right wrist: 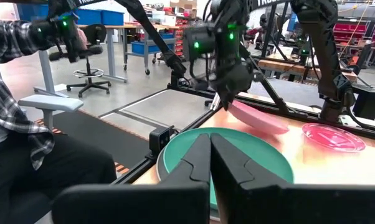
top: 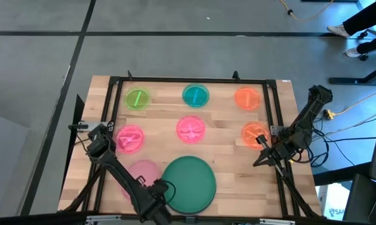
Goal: Stack plastic plates
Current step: Stack the pink plate on top of the green plate, then stack the right light pink plate on top of the pink plate
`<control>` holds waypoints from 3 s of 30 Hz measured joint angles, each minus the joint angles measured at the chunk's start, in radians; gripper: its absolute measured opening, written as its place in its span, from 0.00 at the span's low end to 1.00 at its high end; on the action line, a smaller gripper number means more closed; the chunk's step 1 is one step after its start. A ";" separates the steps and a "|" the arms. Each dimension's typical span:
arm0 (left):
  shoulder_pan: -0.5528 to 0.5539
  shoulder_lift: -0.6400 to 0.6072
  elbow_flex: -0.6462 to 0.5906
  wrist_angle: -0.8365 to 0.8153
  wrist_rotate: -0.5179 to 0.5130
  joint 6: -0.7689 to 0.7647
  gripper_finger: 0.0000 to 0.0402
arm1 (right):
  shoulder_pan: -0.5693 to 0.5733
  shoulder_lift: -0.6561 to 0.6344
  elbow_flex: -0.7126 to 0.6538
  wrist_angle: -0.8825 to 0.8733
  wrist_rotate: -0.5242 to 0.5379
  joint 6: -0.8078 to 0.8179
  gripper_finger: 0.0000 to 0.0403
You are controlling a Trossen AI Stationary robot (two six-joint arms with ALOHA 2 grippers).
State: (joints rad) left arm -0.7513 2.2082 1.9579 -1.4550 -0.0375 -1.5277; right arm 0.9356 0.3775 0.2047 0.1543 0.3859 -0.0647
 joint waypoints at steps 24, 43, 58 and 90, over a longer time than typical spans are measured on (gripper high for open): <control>0.105 0.000 0.249 0.334 -0.391 0.445 0.02 | 0.000 0.000 0.000 0.000 0.000 0.000 0.01; 0.122 0.000 0.046 0.534 -0.333 0.539 0.02 | 0.000 0.000 0.000 -0.031 0.000 0.008 0.01; 0.124 0.000 0.021 0.586 -0.287 0.481 0.24 | 0.000 0.000 0.000 -0.031 0.000 0.008 0.01; 0.344 -0.003 -0.001 0.658 -0.468 0.663 0.34 | 0.000 0.000 0.000 -0.030 0.000 0.008 0.01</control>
State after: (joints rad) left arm -0.4077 2.2056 1.9570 -0.7974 -0.5060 -0.8644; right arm 0.9360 0.3775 0.2043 0.1240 0.3859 -0.0570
